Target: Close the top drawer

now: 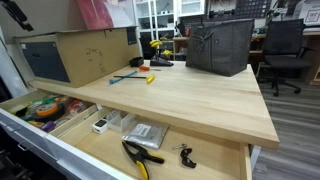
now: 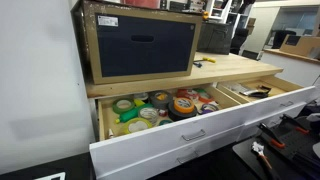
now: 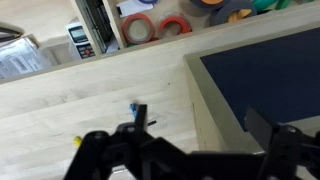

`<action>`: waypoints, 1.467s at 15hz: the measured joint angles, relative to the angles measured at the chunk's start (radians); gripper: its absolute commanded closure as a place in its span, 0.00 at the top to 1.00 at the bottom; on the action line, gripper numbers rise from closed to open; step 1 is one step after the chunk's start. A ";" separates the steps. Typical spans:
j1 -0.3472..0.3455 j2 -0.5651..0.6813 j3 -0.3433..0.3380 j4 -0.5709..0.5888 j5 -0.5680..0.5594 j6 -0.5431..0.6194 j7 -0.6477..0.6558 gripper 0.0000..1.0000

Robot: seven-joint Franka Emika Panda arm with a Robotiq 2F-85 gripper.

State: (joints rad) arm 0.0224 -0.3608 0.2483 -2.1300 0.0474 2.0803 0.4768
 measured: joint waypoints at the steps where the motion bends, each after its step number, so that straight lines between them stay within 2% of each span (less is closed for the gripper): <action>1: 0.000 0.000 0.000 0.000 0.000 0.000 0.000 1.00; 17: 0.001 0.000 -0.001 -0.004 -0.001 -0.005 0.000 1.00; 22: 0.025 -0.003 -0.002 -0.082 0.028 -0.050 0.003 1.00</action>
State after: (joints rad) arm 0.0477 -0.3642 0.2468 -2.2120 0.0754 2.0308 0.4800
